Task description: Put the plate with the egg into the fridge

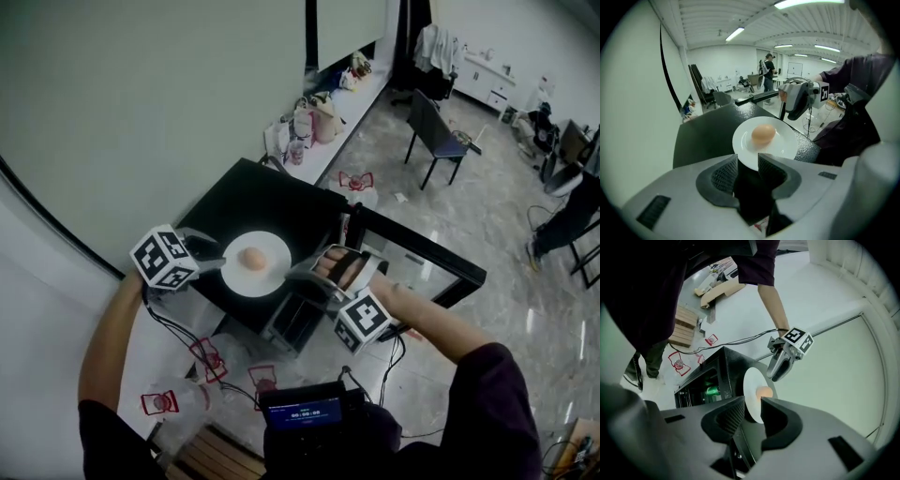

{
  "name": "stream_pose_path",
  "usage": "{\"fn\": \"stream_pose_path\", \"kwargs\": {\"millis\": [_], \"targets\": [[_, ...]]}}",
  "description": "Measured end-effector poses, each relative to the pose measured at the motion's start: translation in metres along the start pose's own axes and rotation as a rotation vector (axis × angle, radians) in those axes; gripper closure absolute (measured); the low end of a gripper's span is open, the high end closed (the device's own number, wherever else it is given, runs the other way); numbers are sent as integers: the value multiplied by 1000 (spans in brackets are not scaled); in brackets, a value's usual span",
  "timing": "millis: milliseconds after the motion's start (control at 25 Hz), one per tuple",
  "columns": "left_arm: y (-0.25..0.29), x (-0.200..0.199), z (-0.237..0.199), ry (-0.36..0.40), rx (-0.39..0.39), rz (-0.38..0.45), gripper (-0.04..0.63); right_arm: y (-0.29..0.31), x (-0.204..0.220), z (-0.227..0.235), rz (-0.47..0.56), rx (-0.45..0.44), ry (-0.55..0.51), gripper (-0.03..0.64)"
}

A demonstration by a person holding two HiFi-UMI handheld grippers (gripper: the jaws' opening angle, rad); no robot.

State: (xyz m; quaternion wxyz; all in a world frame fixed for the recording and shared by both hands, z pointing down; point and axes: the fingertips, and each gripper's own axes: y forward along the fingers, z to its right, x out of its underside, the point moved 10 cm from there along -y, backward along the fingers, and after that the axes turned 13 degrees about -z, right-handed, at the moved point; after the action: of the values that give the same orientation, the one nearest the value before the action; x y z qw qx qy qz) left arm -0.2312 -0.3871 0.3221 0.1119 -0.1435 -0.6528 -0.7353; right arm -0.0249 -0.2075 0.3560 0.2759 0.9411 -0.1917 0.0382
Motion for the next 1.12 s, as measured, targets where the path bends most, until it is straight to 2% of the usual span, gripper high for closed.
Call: {"fn": "stream_pose_path", "kwargs": {"millis": [80,200,400,520,760,1120], "targets": [[6,2,-9,-15,83,-30,500,3,0,-2,-15,-17,-14,525],[14,0,-17,-28,171,-75,500,6,4,-3,-32,15,-50,525],[25,-2,-30,-70,277,-108,500,6,4,-2,-49,7,-62,525],[30,-7,-32,-66,328,-122,500,9,4,-4,-51,8,-68,511],[35,-28,-18,8,343,-122,500,10,7,-17,-69,-5,-112,507],[36,-45,-1,44,322,-128,500,5,12,-34,-89,90,-223,511]]}}
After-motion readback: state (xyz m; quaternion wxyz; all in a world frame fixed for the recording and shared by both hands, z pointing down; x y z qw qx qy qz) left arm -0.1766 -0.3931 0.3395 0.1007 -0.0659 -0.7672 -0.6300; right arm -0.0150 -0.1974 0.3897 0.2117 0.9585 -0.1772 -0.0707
